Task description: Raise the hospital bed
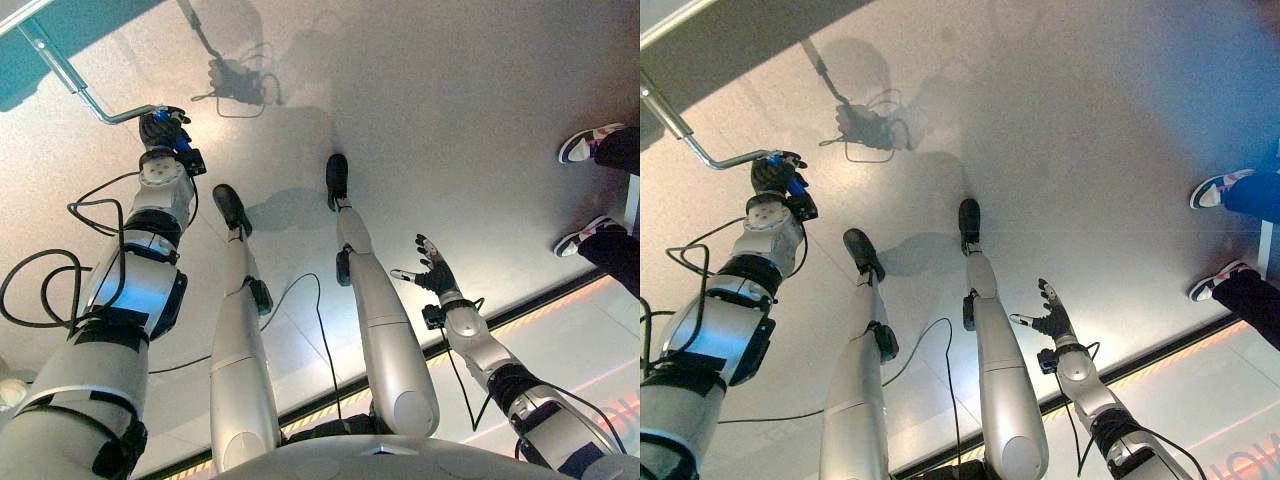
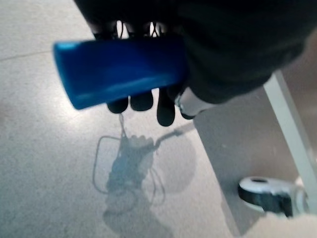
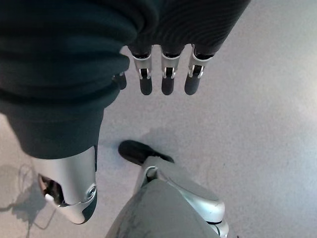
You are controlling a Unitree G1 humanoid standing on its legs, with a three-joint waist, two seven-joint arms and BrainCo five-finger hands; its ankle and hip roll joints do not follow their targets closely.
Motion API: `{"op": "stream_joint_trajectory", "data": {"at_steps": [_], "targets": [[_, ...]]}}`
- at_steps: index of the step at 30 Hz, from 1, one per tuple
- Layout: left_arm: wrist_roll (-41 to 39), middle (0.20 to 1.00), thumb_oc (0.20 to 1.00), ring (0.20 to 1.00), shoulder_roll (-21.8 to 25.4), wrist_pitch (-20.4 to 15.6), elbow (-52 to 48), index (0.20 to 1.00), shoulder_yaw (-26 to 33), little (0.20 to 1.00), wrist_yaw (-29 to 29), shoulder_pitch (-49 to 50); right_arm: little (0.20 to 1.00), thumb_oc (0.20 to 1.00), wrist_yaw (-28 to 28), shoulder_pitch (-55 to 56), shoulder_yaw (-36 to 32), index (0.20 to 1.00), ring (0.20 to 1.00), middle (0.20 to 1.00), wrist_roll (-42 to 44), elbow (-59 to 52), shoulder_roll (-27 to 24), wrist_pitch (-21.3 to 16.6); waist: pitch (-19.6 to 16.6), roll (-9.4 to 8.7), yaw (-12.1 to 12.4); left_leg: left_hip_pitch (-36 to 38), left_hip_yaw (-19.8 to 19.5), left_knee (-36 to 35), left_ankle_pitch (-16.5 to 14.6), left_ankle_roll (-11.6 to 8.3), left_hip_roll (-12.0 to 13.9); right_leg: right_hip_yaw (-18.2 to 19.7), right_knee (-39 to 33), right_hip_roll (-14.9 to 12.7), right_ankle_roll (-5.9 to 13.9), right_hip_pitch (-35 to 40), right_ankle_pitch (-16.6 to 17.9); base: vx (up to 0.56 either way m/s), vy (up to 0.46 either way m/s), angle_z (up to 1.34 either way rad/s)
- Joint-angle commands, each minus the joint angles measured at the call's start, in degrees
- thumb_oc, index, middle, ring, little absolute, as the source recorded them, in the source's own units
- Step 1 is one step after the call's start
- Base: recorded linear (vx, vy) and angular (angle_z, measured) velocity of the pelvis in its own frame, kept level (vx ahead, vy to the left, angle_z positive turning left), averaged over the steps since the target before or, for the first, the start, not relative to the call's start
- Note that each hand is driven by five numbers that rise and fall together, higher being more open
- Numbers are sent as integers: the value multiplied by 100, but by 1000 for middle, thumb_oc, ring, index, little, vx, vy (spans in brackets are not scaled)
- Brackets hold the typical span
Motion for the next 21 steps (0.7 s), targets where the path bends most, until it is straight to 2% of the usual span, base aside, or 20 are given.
{"op": "stream_joint_trajectory", "data": {"at_steps": [1, 2, 8, 9, 21], "targets": [[547, 200, 200, 200, -316, -108, -184, 200, -186, 200, -179, -364, 1000, 1000, -26, 412, 135, 1000, 1000, 1000, 88, 130, -210, -41, 57, -94, -11, 292, 20, -13, 173, -104, 128, 162, -24, -41, 608, 157, 336, -30, 42, -11], [585, 200, 200, 200, -426, -118, -259, 200, -239, 200, -209, -378, 1000, 1000, -18, 404, 127, 1000, 1000, 1000, 75, 184, -211, -16, 57, -29, -39, 379, 64, 1, 153, -99, 122, 206, 13, -26, 592, 192, 331, -19, 39, -9], [658, 200, 200, 200, -601, -169, -523, 200, -337, 200, -234, -341, 1000, 1000, 0, 436, 139, 1000, 1000, 1000, 29, 229, -209, 20, 57, 69, -64, 613, 160, 43, 118, -97, 153, 264, 177, 26, 570, 317, 242, -14, -5, -9], [667, 200, 200, 200, -743, -197, -624, 200, -393, 200, -267, -319, 1000, 1000, 19, 493, 129, 1000, 1000, 1000, -23, 243, -230, 44, 57, 127, -88, 710, 175, 64, 109, -99, 146, 278, 238, 49, 540, 406, 191, -5, -34, 1], [527, 200, 200, 200, -1126, -308, -1240, 200, -553, 200, -363, -38, 1000, 1000, 83, 527, 110, 1000, 1000, 1000, -174, 480, -255, 190, 57, 425, -64, 1309, 173, 166, 30, -93, 99, 271, 332, 82, 459, 977, 64, -2, 0, -1]]}}
